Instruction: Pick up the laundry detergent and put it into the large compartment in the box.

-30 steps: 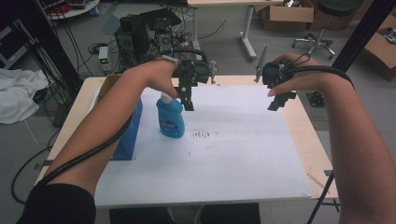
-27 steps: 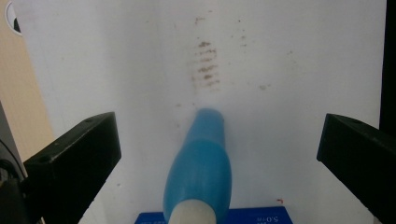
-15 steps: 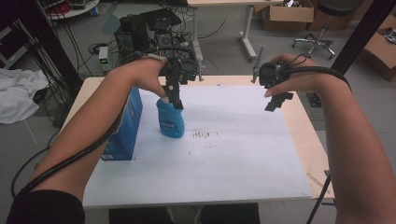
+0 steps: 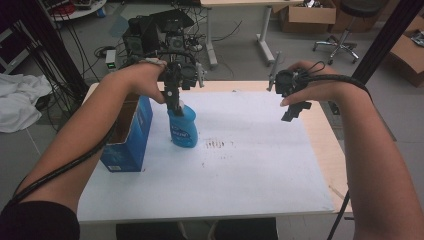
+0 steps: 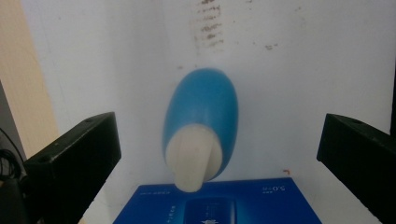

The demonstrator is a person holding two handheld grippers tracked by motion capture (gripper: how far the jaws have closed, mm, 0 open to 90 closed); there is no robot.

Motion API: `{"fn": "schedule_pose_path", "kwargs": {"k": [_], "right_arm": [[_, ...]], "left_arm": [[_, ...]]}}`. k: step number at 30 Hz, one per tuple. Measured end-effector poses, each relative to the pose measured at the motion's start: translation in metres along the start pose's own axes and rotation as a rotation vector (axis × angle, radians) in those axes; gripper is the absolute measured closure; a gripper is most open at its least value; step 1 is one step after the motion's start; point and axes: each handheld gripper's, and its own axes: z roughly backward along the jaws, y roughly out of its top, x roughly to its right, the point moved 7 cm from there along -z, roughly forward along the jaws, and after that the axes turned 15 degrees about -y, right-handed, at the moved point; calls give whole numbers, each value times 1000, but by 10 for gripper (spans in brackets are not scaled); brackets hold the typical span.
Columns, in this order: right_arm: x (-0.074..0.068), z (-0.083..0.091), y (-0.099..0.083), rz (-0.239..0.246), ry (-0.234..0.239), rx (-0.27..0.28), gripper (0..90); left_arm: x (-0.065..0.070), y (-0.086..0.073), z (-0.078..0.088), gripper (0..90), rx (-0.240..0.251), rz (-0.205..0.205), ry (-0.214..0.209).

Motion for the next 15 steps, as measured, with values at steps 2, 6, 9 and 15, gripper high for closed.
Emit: {"fn": "schedule_pose_path", "kwargs": {"k": [2,6,9,15], "right_arm": [[-1,0,0,-9,-2,-5,157],[-3,0,3,-11,-6,-5,157],[-4,0,4,-13,-10,-5,157],[-6,-2,7,-22,-9,-6,157]], "left_arm": [[-1,-2,-3,1,12,-17,-9],[-2,-6,-11,1,11,-45,-13],[-1,-7,-18,1,-1,-75,-15],[-6,-11,-33,1,-9,-110,-35]]}}
